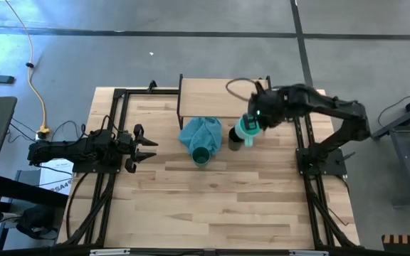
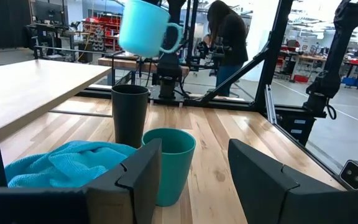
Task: Stack small to large cups/mugs on shelf
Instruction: Put the blue cup on the shelf
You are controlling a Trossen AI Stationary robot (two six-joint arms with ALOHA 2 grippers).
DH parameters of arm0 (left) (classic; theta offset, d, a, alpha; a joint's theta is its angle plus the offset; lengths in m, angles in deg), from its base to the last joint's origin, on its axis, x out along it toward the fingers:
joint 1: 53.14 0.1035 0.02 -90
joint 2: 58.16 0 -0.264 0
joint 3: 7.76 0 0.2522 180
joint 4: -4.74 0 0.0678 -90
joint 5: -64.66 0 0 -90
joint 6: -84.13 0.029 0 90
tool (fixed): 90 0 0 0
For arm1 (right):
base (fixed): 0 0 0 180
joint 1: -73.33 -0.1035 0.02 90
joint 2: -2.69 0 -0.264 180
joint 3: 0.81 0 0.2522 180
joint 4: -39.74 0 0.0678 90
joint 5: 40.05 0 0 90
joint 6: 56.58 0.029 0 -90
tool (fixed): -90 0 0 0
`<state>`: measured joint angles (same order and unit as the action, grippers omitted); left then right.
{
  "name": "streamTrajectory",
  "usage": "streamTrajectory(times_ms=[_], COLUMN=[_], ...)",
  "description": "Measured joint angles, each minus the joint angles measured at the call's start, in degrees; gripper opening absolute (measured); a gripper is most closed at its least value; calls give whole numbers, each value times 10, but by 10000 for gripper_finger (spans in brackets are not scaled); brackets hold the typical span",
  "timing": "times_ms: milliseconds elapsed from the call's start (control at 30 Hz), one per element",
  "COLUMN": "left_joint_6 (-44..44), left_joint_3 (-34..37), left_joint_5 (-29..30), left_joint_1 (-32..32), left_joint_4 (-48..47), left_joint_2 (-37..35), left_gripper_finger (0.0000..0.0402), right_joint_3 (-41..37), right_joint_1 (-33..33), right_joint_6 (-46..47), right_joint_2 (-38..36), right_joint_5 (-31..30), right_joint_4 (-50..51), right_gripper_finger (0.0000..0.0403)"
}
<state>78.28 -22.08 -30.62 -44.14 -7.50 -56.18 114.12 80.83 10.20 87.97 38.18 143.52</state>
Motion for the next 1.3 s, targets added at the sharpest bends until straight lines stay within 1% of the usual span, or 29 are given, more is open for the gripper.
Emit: streamTrajectory(times_ms=[133,300,567,1000,1300], left_joint_6=[0,0,0,0,0], left_joint_3=[0,0,0,0,0], left_joint_5=[0,0,0,0,0], left_joint_1=[0,0,0,0,0], left_joint_4=[0,0,0,0,0], left_joint_2=[0,0,0,0,0], left_gripper_finger=[175,175,175,175,175], right_joint_3=[19,36,46,46,46], right_joint_1=[64,142,232,318,357], right_joint_6=[-55,-120,-194,-267,-311], right_joint_2=[0,0,0,3,10], right_joint_5=[5,32,64,91,110], right_joint_4=[0,0,0,-18,-56], right_gripper_finger=[0,0,0,0,0])
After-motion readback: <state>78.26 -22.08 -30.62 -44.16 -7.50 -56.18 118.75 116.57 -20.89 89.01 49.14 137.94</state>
